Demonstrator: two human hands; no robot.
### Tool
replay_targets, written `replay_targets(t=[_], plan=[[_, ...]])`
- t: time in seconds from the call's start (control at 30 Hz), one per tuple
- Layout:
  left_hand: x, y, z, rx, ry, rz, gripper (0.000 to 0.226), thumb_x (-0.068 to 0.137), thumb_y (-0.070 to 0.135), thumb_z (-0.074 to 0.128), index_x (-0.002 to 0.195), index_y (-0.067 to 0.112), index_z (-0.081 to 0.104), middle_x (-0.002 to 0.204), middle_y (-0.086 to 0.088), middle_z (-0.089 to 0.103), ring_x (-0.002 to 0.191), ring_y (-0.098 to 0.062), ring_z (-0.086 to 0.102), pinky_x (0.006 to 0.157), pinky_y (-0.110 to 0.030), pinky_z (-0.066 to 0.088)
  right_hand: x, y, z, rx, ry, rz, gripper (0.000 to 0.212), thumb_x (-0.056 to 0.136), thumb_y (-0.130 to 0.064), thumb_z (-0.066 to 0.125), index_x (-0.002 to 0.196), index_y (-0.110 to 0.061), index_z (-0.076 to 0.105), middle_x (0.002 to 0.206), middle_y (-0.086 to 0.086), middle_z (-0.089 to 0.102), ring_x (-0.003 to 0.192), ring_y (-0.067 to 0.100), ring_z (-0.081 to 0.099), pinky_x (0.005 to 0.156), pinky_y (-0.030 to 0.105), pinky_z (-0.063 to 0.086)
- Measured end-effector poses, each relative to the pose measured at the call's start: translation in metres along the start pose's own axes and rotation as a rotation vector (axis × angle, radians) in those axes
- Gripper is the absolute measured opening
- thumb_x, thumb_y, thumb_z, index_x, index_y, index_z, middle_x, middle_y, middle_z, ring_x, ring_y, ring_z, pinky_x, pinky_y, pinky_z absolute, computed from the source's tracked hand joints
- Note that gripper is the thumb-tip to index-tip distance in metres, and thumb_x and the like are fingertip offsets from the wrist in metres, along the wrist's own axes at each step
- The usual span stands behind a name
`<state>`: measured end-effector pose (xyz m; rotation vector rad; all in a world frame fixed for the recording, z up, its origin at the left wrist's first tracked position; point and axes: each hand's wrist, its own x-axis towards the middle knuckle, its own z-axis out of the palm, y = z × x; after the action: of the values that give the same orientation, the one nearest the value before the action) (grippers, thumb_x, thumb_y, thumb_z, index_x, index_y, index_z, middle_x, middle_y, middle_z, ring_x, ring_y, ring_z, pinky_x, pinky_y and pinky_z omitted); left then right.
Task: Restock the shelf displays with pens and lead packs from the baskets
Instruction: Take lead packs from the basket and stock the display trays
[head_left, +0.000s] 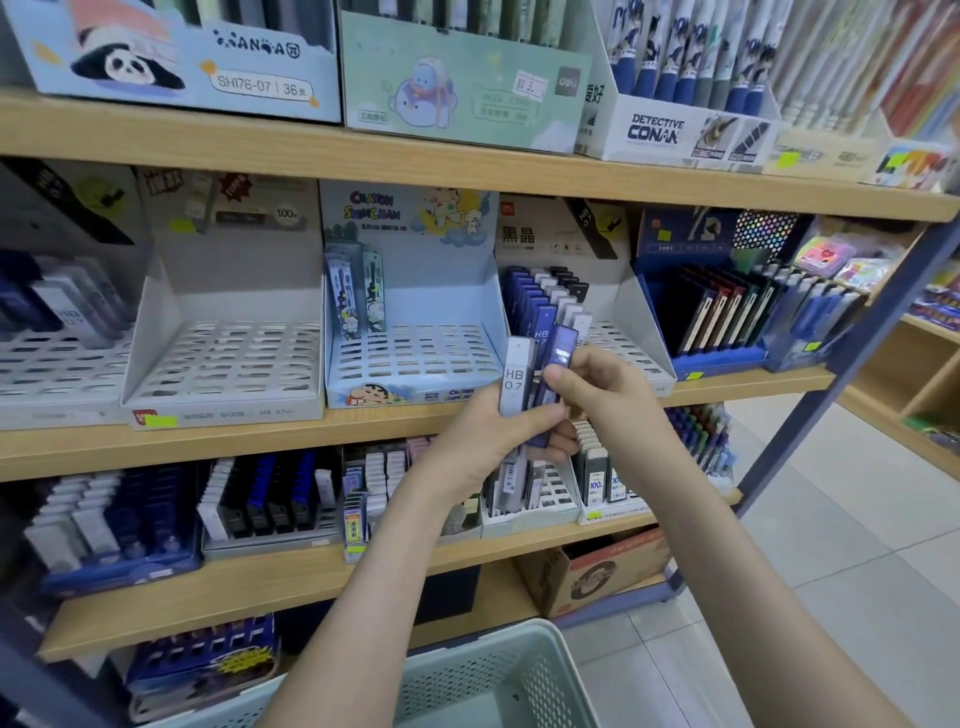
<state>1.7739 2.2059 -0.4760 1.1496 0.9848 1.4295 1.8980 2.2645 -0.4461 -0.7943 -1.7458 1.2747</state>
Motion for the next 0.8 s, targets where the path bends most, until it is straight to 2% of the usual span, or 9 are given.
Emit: replay_targets(t=[0.07,0.13,0.23,0.33,0.47,0.53,0.6,0.7,0.8], plan=[[0.000,0.000,-0.002,-0.005,0.004,0.004,0.009,0.095,0.003,0.054,0.100,0.007,0.061,0.074,-0.006,0.071,0.068,-0.018,0.071,0.068,-0.028,0.060,-0.001,0.000,-0.003,0.063,0.026,0.005,0.008,0.093,-0.007,0.057,0.095,0.001,0.060,0.067,0.000,0.062,0.051,0.002,0.050,0.051,0.013,0.040],[0.001,0.000,-0.002,0.029,0.002,0.000,0.011,0.096,0.004,0.053,0.100,0.010,0.061,0.074,-0.005,0.071,0.065,-0.017,0.069,0.064,-0.026,0.059,-0.002,0.000,-0.005,0.141,0.039,0.027,0.007,0.094,-0.005,0.054,0.099,-0.001,0.056,0.055,-0.010,0.060,0.044,-0.001,0.048,0.047,0.012,0.038],[0.002,-0.001,0.000,0.202,-0.013,0.020,0.012,0.096,0.004,0.054,0.104,0.011,0.059,0.081,-0.007,0.069,0.058,-0.016,0.063,0.051,-0.023,0.051,-0.004,-0.001,-0.005,0.154,0.036,0.029,0.015,0.094,-0.009,0.055,0.107,-0.001,0.052,0.055,-0.007,0.059,0.042,0.008,0.048,0.043,0.017,0.038],[0.003,-0.001,0.004,0.241,-0.016,0.014,0.012,0.095,0.004,0.056,0.104,0.013,0.058,0.081,-0.005,0.070,0.054,-0.014,0.059,0.047,-0.021,0.047,-0.003,-0.004,-0.006,0.130,0.058,0.051,0.015,0.093,-0.011,0.059,0.104,-0.002,0.053,0.060,-0.003,0.062,0.043,0.006,0.051,0.041,0.017,0.039],[-0.001,0.002,0.001,0.171,0.010,0.012,0.007,0.097,0.008,0.052,0.102,0.011,0.056,0.068,0.001,0.070,0.046,-0.008,0.053,0.045,-0.017,0.042,0.000,-0.007,-0.019,0.155,0.057,0.096,0.001,0.094,-0.008,0.054,0.095,-0.007,0.054,0.071,0.002,0.059,0.057,0.012,0.052,0.054,0.021,0.046],[0.000,0.001,-0.004,0.096,0.059,0.017,0.011,0.098,0.006,0.050,0.108,0.007,0.055,0.070,-0.001,0.070,0.047,-0.008,0.051,0.046,-0.018,0.041,0.001,-0.008,-0.026,0.266,-0.016,0.101,0.009,0.096,-0.001,0.049,0.103,-0.004,0.053,0.083,0.009,0.061,0.066,0.014,0.061,0.061,0.022,0.051],[0.002,0.001,-0.007,0.072,0.118,0.019,0.016,0.097,0.004,0.051,0.112,0.004,0.054,0.072,-0.004,0.068,0.049,-0.008,0.050,0.046,-0.019,0.040,0.001,-0.007,-0.030,0.237,-0.066,0.072,0.017,0.095,-0.002,0.051,0.111,-0.004,0.053,0.090,0.010,0.062,0.077,0.017,0.066,0.072,0.025,0.054],[0.004,-0.001,-0.005,0.086,0.174,0.036,0.008,0.096,0.003,0.053,0.103,0.007,0.056,0.081,-0.017,0.066,0.049,-0.006,0.051,0.046,-0.019,0.039,0.004,-0.002,-0.030,0.118,0.042,-0.041,0.022,0.091,-0.001,0.058,0.111,-0.007,0.051,0.085,0.005,0.063,0.082,0.019,0.066,0.079,0.031,0.054],[0.006,-0.002,-0.005,0.099,0.232,0.076,0.007,0.096,0.006,0.054,0.094,0.013,0.056,0.086,-0.012,0.071,0.049,-0.008,0.050,0.048,-0.021,0.041,0.008,-0.001,-0.029,0.082,0.158,-0.159,0.021,0.091,0.000,0.058,0.107,-0.011,0.053,0.080,0.003,0.065,0.080,0.018,0.063,0.077,0.031,0.054]])
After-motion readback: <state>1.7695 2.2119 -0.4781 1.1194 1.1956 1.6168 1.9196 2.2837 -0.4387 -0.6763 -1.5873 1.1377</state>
